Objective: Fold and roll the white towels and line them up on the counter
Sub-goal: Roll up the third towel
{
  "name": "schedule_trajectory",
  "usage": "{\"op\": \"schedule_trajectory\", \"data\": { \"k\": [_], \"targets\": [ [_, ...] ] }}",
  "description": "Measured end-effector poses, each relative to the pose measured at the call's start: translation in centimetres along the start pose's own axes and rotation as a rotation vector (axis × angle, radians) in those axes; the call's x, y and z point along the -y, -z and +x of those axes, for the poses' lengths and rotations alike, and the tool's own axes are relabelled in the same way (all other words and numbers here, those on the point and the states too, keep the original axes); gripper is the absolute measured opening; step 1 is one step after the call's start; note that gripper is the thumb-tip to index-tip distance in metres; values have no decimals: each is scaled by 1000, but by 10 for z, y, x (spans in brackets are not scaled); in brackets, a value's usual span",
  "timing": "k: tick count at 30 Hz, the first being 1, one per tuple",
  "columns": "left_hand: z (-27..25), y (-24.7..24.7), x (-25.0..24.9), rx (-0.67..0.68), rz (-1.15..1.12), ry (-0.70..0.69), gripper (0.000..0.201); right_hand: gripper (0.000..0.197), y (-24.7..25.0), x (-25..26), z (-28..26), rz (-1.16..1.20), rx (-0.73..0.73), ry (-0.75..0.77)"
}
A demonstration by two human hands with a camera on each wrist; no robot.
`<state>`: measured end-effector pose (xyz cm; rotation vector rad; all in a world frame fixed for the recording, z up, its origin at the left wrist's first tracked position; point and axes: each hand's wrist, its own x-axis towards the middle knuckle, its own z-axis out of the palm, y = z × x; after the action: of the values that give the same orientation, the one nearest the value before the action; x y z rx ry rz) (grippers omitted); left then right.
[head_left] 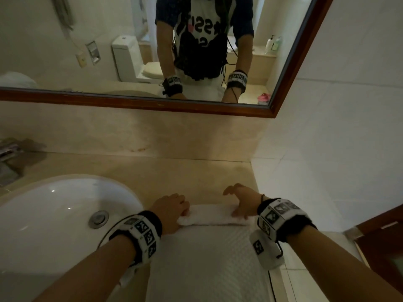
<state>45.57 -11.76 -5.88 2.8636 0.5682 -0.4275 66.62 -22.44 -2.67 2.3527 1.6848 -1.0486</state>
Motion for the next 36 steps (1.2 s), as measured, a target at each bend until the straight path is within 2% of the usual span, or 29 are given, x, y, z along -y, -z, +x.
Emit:
{"op": "schedule_trajectory", "data": {
  "k": [3, 6, 9, 11, 13, 16, 19, 21, 23, 25, 26, 28, 29, 30, 33, 36],
  "targets": [
    [-4, 11, 7, 75, -156, -31, 24, 48, -9, 3, -2, -227, -7, 10],
    [-9, 13, 12, 50, -353, 11, 14, 31, -18, 7, -10, -295, -80, 72],
    [-14, 7, 9, 64, -398, 76, 41, 25, -28, 11, -24, -401, -137, 161],
    [-15, 5, -2, 107, -362, 123, 52, 28, -45, 12, -34, -402, -157, 225],
    [-16, 5, -15, 90, -219, 71, 44, 27, -53, 6, -43, -269, -139, 245],
    [-20, 0, -30, 52, -44, -10, 35, 43, -38, -5, -46, 2, -51, 125],
    [-29, -7, -38, -18, 137, -89, 54, 69, -35, -8, -41, -98, 35, 57],
    [-34, -12, -39, 1, 135, -69, 74, 63, -46, -4, -38, -123, 97, 52],
    [-38, -21, -35, -72, 76, -85, 72, 49, -60, 0, -39, -85, 94, 90],
    [-44, -21, -37, -121, -109, -139, 61, 44, -67, 1, -42, -80, 48, 123],
    [-45, -15, -37, -57, -260, -89, 62, 44, -69, 2, -45, -92, 19, 142],
    [-43, -5, -37, 200, -551, 31, 82, 42, -72, 5, -50, -138, -76, 180],
    [-41, -2, -35, 305, -575, 66, 86, 40, -72, 7, -52, -162, -140, 202],
    [-39, 2, -35, 349, -530, 84, 82, 41, -72, 8, -54, -195, -208, 223],
    [-40, -1, -37, 250, -333, 138, 64, 51, -80, 13, -64, -310, -392, 288],
    [-48, -13, -54, 111, -271, 205, 57, 72, -93, 14, -76, -359, -439, 183]
  ]
}}
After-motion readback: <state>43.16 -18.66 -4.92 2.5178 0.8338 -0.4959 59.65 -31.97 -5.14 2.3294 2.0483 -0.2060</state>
